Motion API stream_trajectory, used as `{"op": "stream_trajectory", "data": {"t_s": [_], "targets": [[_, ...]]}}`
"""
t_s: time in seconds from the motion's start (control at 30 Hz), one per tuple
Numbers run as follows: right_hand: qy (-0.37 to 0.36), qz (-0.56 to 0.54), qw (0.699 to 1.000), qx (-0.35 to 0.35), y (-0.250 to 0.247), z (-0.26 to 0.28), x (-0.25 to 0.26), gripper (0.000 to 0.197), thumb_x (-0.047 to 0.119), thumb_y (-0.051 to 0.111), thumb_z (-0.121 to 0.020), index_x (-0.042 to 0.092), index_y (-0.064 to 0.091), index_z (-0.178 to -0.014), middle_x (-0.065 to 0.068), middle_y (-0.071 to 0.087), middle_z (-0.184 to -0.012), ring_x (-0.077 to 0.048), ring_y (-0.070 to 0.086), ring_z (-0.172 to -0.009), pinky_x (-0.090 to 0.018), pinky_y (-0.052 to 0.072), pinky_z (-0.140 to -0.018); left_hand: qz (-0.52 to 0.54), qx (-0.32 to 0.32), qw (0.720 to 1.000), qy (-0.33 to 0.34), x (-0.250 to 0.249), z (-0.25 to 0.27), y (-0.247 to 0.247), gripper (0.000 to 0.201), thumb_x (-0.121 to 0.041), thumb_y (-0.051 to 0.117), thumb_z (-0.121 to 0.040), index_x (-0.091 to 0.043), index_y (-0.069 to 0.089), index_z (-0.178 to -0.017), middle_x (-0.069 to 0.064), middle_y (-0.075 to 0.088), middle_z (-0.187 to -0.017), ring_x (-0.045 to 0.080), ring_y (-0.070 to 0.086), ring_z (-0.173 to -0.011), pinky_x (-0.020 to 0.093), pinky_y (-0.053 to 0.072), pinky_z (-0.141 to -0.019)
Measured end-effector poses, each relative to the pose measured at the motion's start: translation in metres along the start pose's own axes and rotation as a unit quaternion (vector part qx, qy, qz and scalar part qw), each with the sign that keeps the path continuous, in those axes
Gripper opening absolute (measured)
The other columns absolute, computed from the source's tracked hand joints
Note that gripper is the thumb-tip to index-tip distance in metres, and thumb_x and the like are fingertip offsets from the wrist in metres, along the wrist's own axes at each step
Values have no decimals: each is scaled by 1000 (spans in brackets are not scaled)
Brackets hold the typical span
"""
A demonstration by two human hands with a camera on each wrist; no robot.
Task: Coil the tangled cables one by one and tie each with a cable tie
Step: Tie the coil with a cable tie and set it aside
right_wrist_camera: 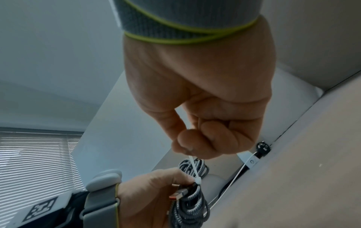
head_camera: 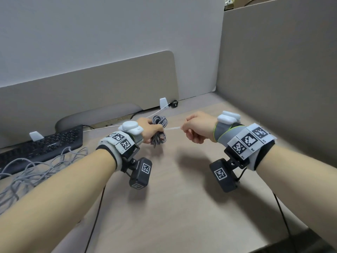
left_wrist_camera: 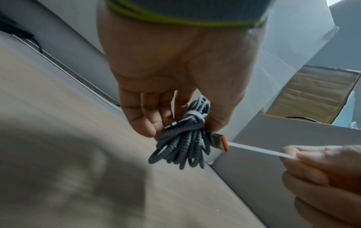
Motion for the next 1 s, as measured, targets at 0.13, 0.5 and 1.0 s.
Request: {"op": "stream_trajectory", "data": {"t_s": [0.13, 0.5, 1.0], "targets": [[16, -3, 1000, -26, -29, -8, -8, 18, 5, 50, -85, 8, 50, -68, -9, 50, -48, -20, 40, -43, -21, 30, -43, -27, 17, 999, -5, -14, -16, 25, 10, -21, 71, -79, -14, 66, -81, 8, 67, -73, 21, 62, -61, 40, 60, -69], [66, -45, 994, -76, -89, -27, -42, 16, 6, 49, -88, 11, 46, -73, -9, 48, -56, -17, 37, -42, -18, 27, -41, -53, 63, 997, 4, -58, -56, 89, 19, -22, 74, -84, -8, 62, -77, 9, 65, -69, 26, 66, -60, 40, 60, -52], [73, -42, 995, -59, -98, -31, -53, 16, 19, 49, -96, 10, 54, -84, -7, 53, -59, -20, 43, -45, -22, 32, -44, 37, 88, 994, -44, -54, -70, 101, 20, -25, 61, -96, -9, 52, -89, 7, 59, -76, 17, 55, -54, 29, 48, -57]]}}
Point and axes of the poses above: each hand's wrist, its own z-axis away from the middle knuckle, its own y-axis out of the palm, x = y × z, the point moved 5 cm from there along -z, towards the middle knuckle
